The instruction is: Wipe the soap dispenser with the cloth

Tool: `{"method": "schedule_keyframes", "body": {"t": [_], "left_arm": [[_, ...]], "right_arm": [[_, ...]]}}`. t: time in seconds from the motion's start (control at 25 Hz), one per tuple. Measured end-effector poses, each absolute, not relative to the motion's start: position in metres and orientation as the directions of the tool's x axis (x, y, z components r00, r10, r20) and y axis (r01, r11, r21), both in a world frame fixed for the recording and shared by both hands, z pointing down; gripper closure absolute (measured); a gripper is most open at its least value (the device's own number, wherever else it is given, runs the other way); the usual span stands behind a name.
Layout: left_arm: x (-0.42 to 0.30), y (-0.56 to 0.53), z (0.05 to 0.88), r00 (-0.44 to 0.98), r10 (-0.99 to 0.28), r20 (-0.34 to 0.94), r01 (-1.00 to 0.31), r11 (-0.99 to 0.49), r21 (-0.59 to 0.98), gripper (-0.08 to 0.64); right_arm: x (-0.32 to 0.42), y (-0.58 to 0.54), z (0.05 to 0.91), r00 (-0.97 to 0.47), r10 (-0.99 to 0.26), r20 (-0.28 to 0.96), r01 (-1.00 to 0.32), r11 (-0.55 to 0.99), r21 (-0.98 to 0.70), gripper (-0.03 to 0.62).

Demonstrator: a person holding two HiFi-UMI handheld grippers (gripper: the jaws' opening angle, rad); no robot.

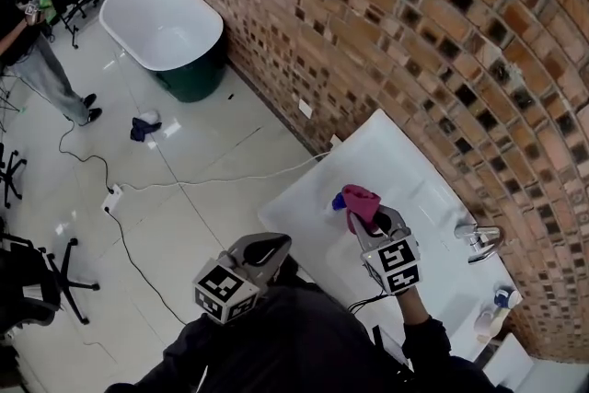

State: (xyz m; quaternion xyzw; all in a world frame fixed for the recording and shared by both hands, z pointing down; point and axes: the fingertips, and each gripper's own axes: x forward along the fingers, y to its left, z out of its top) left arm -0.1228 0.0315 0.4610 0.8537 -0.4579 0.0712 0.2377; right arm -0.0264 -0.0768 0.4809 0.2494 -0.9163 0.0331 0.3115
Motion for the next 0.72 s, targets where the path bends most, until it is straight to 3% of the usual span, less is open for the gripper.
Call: {"method": "schedule_keyframes", "body": {"t": [0.36, 0.72], "left_arm": [[-0.105, 0.004, 0.472, 0.640, -0.675, 0.367, -0.767, -0.537, 0.350, 0.560], [-0.101, -0.009, 0.473, 0.678, -0.639, 0.363, -0.735, -0.580, 0.350, 0.560]], "right_arm": [[-0.044, -0.093, 0.506, -0.539, -0.409, 0.736, -0.239, 0.912, 0.332, 0.523], [-0.046, -0.054, 0.516, -0.520, -0.348, 0.780, -0.180, 0.937, 0.299, 0.523]]}}
